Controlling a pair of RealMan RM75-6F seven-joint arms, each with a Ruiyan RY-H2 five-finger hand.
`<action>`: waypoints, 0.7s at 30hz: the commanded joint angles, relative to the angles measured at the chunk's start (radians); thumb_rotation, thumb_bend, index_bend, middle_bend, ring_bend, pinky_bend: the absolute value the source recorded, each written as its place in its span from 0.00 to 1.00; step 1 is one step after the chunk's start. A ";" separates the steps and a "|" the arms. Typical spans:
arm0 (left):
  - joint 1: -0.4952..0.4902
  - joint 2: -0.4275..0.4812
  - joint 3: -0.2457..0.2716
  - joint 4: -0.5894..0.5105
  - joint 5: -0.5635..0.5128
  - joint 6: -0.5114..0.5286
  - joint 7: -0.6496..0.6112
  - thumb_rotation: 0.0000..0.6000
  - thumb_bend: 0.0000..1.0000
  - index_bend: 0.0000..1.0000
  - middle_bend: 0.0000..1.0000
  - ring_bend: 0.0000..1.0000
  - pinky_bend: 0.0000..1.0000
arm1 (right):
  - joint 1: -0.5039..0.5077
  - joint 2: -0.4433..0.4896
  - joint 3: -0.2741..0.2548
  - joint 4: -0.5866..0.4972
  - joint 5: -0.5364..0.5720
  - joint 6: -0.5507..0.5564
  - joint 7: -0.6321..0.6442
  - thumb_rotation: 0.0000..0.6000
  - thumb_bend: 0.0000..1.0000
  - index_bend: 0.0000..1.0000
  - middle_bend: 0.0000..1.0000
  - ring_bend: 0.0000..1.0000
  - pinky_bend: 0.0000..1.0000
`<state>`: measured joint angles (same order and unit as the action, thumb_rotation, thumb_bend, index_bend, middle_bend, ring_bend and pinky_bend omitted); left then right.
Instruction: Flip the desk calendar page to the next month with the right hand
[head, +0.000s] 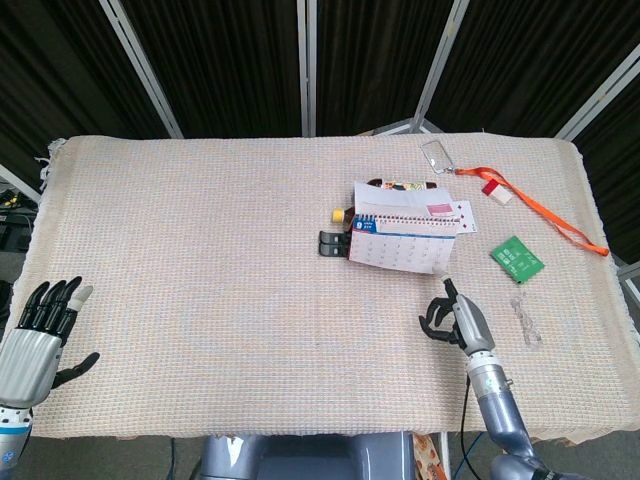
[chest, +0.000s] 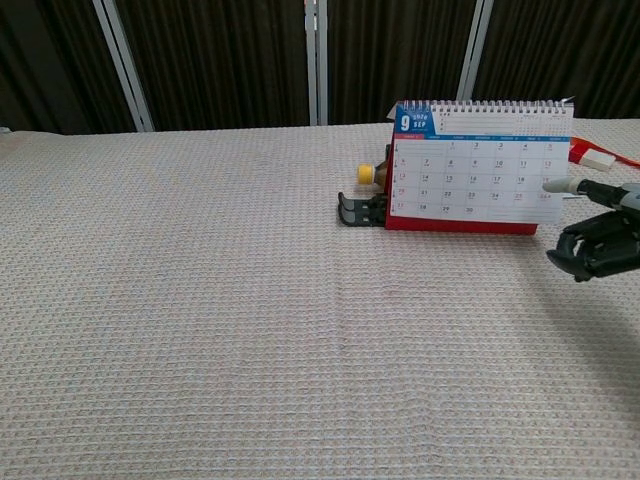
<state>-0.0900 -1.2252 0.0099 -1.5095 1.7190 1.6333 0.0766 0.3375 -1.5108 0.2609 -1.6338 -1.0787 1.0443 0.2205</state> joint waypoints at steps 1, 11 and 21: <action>0.001 0.001 0.000 0.000 0.001 0.003 -0.001 1.00 0.06 0.00 0.00 0.00 0.00 | 0.021 -0.021 0.027 0.028 0.043 -0.035 0.035 1.00 0.34 0.04 0.64 0.64 0.47; -0.001 -0.002 -0.001 0.001 0.003 -0.001 0.003 1.00 0.06 0.00 0.00 0.00 0.00 | 0.030 -0.054 0.047 0.100 0.121 -0.073 0.082 1.00 0.34 0.04 0.64 0.64 0.47; -0.001 -0.005 0.001 0.003 0.007 0.000 0.006 1.00 0.06 0.00 0.00 0.00 0.00 | 0.047 -0.096 0.069 0.180 0.166 -0.114 0.124 1.00 0.34 0.04 0.64 0.64 0.47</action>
<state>-0.0907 -1.2301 0.0110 -1.5070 1.7260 1.6331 0.0825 0.3806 -1.6017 0.3258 -1.4604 -0.9176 0.9339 0.3412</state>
